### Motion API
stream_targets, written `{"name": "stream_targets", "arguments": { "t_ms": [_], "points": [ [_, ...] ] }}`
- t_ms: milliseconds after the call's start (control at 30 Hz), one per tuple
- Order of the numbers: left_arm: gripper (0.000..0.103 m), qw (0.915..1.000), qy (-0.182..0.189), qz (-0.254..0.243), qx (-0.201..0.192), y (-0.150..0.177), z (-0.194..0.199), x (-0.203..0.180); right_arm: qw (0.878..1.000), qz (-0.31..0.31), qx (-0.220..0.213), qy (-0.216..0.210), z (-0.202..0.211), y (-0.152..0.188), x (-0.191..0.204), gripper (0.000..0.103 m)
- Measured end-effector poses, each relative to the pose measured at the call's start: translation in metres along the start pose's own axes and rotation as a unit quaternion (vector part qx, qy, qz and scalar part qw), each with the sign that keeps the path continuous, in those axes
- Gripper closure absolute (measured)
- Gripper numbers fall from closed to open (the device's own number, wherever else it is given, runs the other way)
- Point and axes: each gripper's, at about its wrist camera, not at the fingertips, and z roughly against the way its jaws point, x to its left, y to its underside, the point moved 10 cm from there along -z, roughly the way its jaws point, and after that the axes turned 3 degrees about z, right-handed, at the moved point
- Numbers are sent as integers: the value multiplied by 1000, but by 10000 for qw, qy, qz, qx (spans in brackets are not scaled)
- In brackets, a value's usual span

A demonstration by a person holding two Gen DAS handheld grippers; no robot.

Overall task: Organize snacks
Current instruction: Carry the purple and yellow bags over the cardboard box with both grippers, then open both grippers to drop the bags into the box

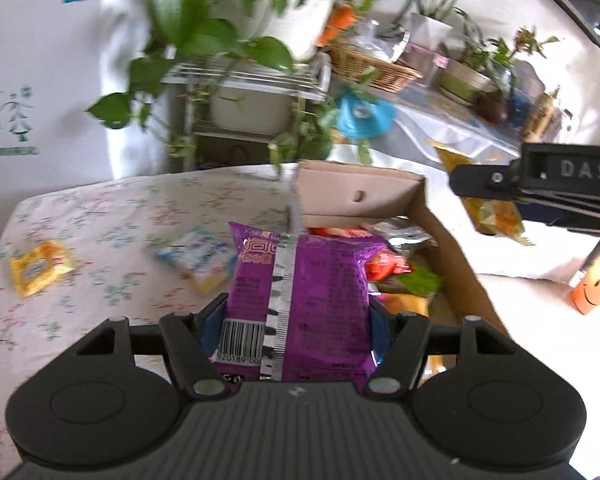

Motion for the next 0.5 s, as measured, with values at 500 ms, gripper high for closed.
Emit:
{"name": "stream_targets", "arguments": {
  "t_ms": [500],
  "points": [
    [35,9981,406,-459,114,-6,-31,-75,9954,-937,68,171,2,3,-38,45]
  ]
}}
